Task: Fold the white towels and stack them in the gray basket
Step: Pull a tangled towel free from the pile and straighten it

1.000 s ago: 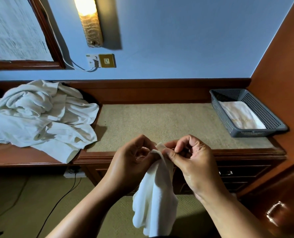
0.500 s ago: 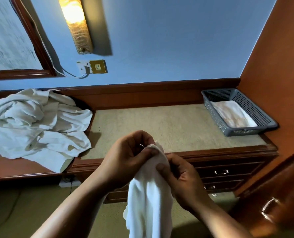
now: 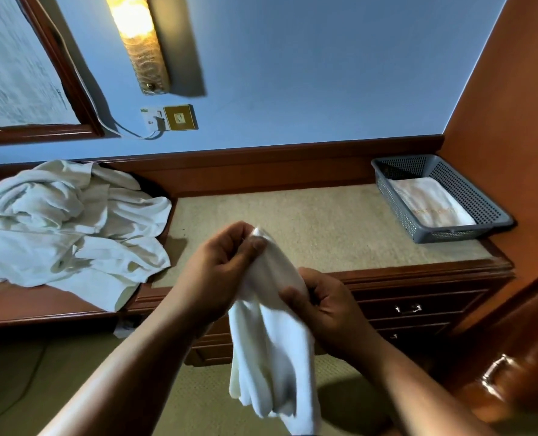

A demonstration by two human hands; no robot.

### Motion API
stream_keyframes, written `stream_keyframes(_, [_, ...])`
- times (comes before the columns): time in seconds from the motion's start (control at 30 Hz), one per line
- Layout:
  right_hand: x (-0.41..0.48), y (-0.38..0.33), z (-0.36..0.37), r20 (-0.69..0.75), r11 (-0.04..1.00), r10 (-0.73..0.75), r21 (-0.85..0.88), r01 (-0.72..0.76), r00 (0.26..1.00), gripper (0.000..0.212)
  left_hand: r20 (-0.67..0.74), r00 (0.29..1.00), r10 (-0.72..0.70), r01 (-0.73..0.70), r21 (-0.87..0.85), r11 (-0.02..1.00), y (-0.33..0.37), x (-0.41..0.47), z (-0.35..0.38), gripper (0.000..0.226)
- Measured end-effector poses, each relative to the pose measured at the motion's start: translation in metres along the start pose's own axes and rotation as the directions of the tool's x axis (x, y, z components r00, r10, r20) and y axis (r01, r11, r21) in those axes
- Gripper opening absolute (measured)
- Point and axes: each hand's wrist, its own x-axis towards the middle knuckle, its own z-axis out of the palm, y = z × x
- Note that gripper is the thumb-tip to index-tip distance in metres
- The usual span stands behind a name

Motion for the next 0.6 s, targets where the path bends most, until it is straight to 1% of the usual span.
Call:
stream_keyframes(0.07, [-0.004,0.023,0.0,0.024,1.0,0.018,-0.026,-0.018,1.0,0.031,-0.15,0.987,0.056,-0.047,0.065,0.997,-0.001,0.009,-0.013,0.019])
stream_keyframes(0.13, [-0.014,0.061,-0.005,0.044,0.991,0.078,-0.116,-0.073,0.996,0.038,-0.29,0.951,0.11,-0.076,0.127,0.989,-0.002,0.02,-0.035,0.02])
stream_keyframes(0.2, [-0.026,0.101,-0.018,0.042,0.96,0.226,-0.177,-0.215,0.973,0.055,-0.383,0.912,0.147,-0.089,0.164,0.982,-0.006,0.029,-0.058,0.023])
stream_keyframes(0.23, [-0.033,0.119,-0.025,0.021,0.93,0.312,-0.211,-0.301,0.95,0.063,-0.422,0.894,0.152,-0.085,0.173,0.981,-0.009,0.033,-0.07,0.023])
stream_keyframes(0.3, [-0.043,0.148,-0.039,-0.034,0.848,0.44,-0.312,-0.428,0.897,0.071,-0.481,0.862,0.162,-0.067,0.208,0.976,-0.015,0.038,-0.09,0.021])
stream_keyframes(0.33, [-0.048,0.157,-0.044,-0.045,0.803,0.493,-0.36,-0.475,0.869,0.068,-0.5,0.85,0.166,-0.054,0.231,0.971,-0.02,0.04,-0.099,0.021])
stream_keyframes(0.4, [-0.056,0.166,-0.052,-0.028,0.718,0.601,-0.421,-0.555,0.799,0.046,-0.523,0.834,0.177,-0.033,0.274,0.961,-0.028,0.044,-0.11,0.023])
stream_keyframes(0.43, [-0.06,0.169,-0.055,-0.006,0.684,0.639,-0.454,-0.571,0.769,0.034,-0.531,0.828,0.18,-0.019,0.295,0.955,-0.032,0.046,-0.114,0.024])
stream_keyframes(0.47, [-0.063,0.172,-0.059,0.015,0.662,0.651,-0.5,-0.558,0.759,0.028,-0.537,0.825,0.177,-0.004,0.308,0.951,-0.036,0.047,-0.116,0.025])
stream_keyframes(0.53, [-0.069,0.182,-0.062,0.022,0.602,0.641,-0.635,-0.484,0.767,0.026,-0.539,0.825,0.171,0.005,0.31,0.951,-0.043,0.05,-0.118,0.024])
stream_keyframes(0.57, [-0.072,0.187,-0.062,-0.003,0.534,0.63,-0.725,-0.436,0.777,0.028,-0.542,0.824,0.165,0.011,0.305,0.952,-0.046,0.05,-0.119,0.023])
stream_keyframes(0.6, [-0.074,0.192,-0.063,-0.043,0.442,0.62,-0.805,-0.395,0.783,0.028,-0.544,0.825,0.156,0.018,0.3,0.954,-0.049,0.051,-0.12,0.022])
